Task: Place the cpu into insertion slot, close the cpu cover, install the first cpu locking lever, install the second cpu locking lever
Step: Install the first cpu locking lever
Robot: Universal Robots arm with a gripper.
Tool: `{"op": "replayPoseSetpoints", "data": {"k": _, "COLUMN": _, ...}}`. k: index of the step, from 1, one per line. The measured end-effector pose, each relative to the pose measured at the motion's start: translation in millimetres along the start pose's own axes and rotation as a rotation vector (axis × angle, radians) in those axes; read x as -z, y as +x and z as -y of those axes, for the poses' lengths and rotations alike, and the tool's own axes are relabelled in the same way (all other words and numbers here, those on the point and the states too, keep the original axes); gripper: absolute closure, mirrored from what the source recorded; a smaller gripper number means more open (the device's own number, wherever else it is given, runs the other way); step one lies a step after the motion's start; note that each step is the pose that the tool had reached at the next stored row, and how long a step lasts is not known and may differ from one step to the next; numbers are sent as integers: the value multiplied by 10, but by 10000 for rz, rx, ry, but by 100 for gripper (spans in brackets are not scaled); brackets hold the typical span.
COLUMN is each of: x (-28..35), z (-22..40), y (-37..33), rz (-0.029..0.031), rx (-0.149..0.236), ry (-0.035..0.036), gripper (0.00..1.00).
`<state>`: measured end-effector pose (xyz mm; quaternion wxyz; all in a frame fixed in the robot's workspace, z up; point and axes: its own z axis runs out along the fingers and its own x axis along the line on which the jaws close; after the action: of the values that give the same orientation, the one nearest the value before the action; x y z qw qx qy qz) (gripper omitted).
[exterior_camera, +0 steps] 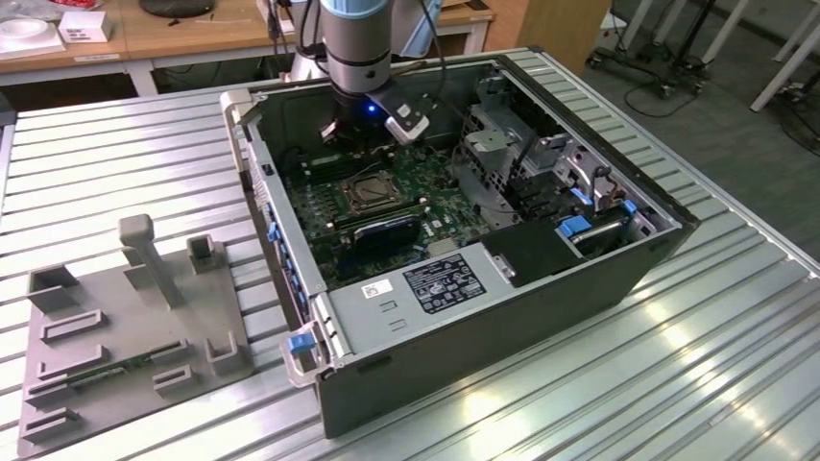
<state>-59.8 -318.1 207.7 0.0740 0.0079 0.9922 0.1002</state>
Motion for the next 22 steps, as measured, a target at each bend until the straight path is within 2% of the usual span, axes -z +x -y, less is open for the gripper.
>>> {"op": "replayPoseSetpoints", "data": {"k": 3, "x": -4, "z": 0, "y": -1, "rz": -56, "rx": 267, "ry": -41, "gripper": 89}}
{"op": "replayPoseSetpoints", "data": {"k": 7, "x": -7, "z": 0, "y": -1, "rz": -158, "rx": 763, "ry": -118, "gripper": 89}}
{"op": "replayPoseSetpoints", "data": {"k": 9, "x": -7, "z": 1, "y": 0, "rz": -185, "rx": 892, "ry": -134, "gripper": 89}}
{"op": "replayPoseSetpoints", "data": {"k": 17, "x": -7, "z": 1, "y": 0, "rz": -194, "rx": 939, "ry": -141, "gripper": 89}}
{"op": "replayPoseSetpoints", "data": {"k": 22, "x": 83, "z": -18, "y": -14, "rz": -194, "rx": 940, "ry": -142, "gripper": 89}}
